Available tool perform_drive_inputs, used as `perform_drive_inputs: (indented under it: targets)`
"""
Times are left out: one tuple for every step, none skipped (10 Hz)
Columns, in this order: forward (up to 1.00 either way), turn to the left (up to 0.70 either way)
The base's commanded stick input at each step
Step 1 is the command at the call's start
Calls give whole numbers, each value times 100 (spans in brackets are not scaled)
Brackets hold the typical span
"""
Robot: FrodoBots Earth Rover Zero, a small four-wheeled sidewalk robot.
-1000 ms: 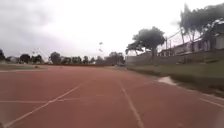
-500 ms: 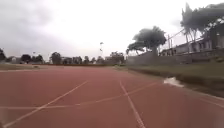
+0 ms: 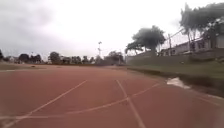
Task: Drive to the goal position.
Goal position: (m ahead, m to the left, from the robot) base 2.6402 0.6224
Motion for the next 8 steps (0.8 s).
perform_drive_inputs:
  targets:
    - [70, -35]
    - [70, -35]
    - [70, -35]
    - [70, -35]
    - [70, -35]
    - [70, -35]
    - [70, -35]
    - [70, -35]
